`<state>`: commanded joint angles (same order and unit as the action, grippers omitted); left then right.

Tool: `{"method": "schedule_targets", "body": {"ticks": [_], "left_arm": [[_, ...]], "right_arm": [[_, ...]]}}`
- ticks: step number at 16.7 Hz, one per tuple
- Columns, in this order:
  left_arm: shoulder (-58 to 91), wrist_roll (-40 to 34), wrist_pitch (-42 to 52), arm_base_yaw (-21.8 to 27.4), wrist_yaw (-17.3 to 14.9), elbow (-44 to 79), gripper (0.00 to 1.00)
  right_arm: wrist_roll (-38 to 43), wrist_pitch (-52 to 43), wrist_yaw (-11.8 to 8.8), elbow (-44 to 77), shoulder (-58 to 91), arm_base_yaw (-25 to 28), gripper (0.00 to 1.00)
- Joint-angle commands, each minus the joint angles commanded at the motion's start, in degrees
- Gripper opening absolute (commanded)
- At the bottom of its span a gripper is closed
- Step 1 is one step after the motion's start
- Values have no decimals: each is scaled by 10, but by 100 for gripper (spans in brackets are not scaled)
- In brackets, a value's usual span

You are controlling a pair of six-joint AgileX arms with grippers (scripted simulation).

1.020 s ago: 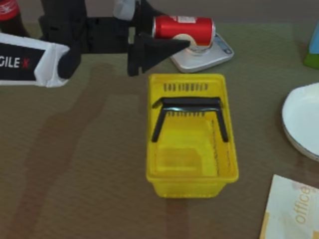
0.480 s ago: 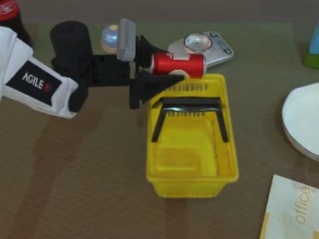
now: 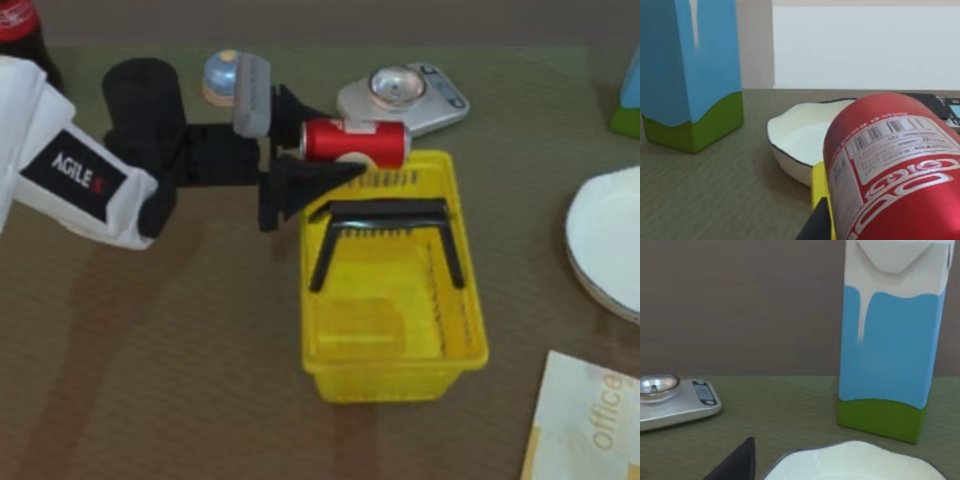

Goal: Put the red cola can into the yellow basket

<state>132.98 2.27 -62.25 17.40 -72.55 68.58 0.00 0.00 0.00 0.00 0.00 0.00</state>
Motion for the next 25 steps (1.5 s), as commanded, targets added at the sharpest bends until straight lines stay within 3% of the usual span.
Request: {"method": "schedule_targets", "body": {"ticks": [11,21,25], "left_arm": [[0,0,0,0,0,0,98],[-2,1,1,2,1,1,100],[-57,-10,29,-8,36,-22,100]], "right_arm": [[0,0,0,0,0,0,100],[0,0,0,0,0,0,100],[-32,-44,-2,53,54,24,100]]}}
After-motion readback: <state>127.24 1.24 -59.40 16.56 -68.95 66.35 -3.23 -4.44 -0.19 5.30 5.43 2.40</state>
